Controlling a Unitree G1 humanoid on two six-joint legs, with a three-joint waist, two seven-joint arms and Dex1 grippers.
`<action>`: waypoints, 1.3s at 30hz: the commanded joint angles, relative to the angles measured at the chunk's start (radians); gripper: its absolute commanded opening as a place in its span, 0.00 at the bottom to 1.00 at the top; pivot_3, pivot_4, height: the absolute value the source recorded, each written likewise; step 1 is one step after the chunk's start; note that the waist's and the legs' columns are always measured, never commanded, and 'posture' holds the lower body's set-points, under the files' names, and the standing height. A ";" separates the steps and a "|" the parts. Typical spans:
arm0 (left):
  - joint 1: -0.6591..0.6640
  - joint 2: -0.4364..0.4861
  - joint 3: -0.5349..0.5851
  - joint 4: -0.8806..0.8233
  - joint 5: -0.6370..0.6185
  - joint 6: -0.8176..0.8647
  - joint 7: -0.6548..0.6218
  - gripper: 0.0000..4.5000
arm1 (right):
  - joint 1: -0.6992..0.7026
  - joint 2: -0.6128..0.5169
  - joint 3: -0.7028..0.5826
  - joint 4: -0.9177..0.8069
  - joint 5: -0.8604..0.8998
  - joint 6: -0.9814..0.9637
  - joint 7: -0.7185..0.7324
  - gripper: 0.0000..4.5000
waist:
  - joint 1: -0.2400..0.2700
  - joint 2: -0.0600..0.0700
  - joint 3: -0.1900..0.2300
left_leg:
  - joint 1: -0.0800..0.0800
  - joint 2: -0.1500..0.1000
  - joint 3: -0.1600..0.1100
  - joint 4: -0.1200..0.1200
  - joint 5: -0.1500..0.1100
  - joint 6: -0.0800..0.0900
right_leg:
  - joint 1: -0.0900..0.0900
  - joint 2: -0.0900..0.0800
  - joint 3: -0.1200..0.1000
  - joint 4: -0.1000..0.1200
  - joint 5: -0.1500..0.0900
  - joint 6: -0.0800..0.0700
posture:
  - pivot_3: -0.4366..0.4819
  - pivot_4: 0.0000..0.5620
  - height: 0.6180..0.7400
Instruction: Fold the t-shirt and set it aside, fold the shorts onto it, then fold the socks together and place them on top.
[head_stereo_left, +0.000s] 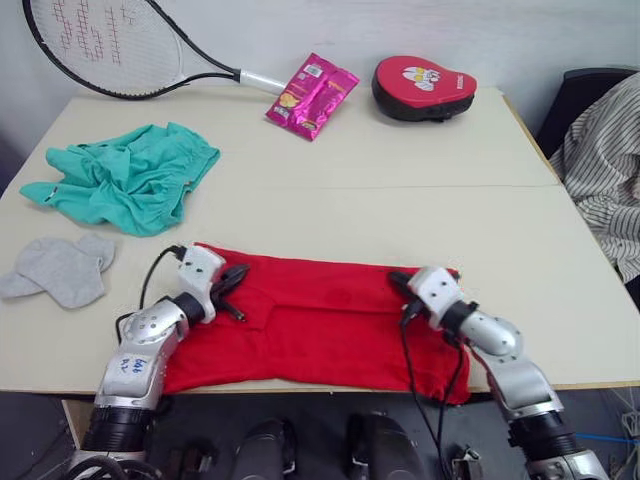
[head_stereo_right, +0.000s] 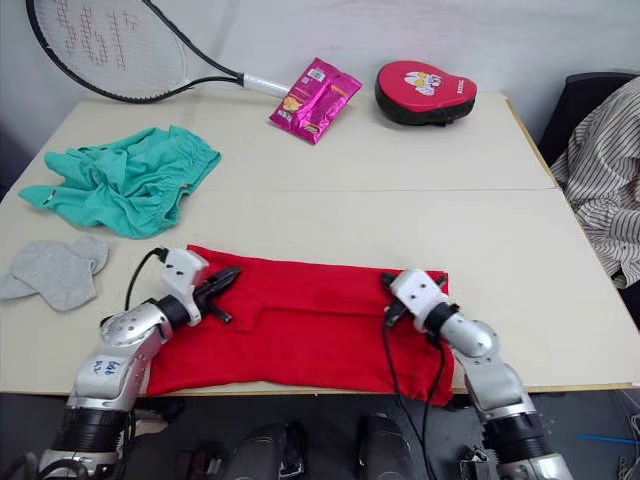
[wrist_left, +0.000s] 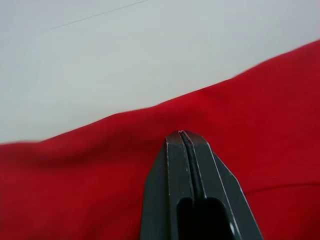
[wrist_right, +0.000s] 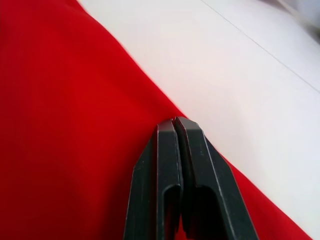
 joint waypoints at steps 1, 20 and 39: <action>0.019 0.010 0.023 0.042 0.035 -0.022 0.019 0.00 | 0.049 -0.031 -0.093 0.042 0.026 -0.043 -0.017 0.01 | 0.001 0.000 -0.002 | 0.000 0.000 0.000 0.000 0.000 0.000 | 0.000 0.000 0.000 0.000 0.000 0.000 | 0.48 0.27 1.00; 0.059 0.086 -0.030 -0.108 -0.175 -0.144 -0.479 0.00 | 0.039 0.065 0.074 -0.147 0.067 -0.020 0.094 0.01 | 0.000 0.000 -0.002 | -0.002 0.002 0.000 -0.001 -0.002 -0.002 | -0.002 0.001 0.000 -0.003 -0.001 -0.001 | 0.48 0.27 1.00; 0.277 0.190 0.278 -0.067 -0.325 -0.137 -0.508 0.00 | 0.159 -0.107 -0.310 0.069 0.370 -0.028 0.219 0.01 | -0.001 0.000 -0.002 | -0.001 0.003 -0.001 -0.001 -0.006 -0.003 | -0.001 0.001 -0.001 -0.004 -0.001 -0.001 | 0.48 0.27 1.00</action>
